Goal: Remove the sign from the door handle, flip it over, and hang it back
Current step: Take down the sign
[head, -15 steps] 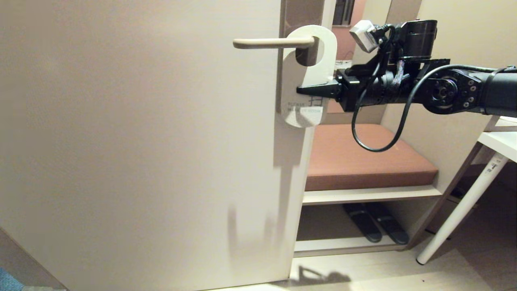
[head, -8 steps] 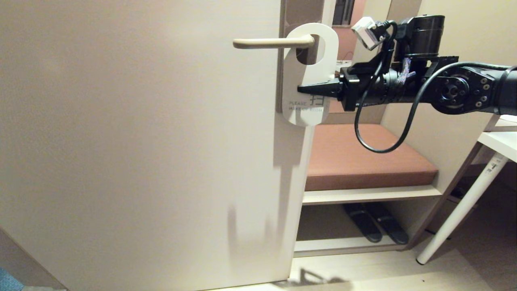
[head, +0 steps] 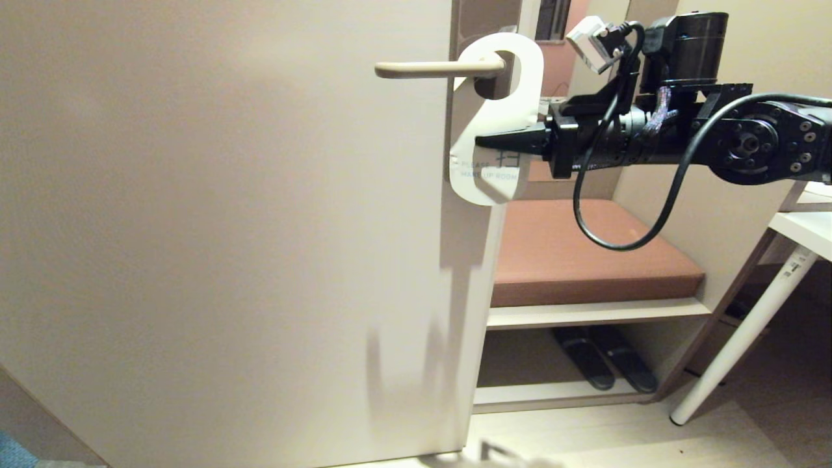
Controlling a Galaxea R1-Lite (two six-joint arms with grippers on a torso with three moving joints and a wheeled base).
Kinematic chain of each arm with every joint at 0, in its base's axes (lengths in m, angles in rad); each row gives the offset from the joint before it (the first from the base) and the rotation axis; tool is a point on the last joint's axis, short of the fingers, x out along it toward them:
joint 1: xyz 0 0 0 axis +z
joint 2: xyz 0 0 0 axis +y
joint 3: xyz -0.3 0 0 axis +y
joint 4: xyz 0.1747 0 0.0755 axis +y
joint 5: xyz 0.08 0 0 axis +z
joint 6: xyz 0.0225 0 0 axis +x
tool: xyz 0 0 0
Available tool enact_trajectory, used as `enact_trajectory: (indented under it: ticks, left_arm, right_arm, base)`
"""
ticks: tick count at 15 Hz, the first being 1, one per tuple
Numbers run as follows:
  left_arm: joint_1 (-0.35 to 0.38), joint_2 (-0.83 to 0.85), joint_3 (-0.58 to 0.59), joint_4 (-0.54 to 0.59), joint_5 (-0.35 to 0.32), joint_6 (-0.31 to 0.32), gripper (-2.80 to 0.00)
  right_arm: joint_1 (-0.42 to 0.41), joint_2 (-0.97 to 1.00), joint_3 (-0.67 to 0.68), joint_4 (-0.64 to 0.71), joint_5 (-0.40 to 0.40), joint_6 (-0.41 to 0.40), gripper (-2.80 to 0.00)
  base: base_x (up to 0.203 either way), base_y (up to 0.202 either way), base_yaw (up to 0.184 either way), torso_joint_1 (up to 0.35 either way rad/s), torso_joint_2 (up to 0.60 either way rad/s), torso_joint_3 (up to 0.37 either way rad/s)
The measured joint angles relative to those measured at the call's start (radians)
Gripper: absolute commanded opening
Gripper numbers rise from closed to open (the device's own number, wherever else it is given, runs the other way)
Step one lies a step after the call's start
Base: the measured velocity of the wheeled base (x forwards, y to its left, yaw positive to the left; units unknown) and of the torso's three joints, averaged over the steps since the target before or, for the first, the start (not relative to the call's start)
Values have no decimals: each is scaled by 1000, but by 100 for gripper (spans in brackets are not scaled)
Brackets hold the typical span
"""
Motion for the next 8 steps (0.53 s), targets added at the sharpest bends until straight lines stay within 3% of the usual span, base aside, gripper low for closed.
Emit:
enact_trajectory:
  ticks: [8]
  left_arm:
    - [0,0,0,0,-1,-1,-280]
  right_arm:
    - [40,-66,66,-1,-152,0,-280]
  base:
    - [0,0,0,0,0,0]
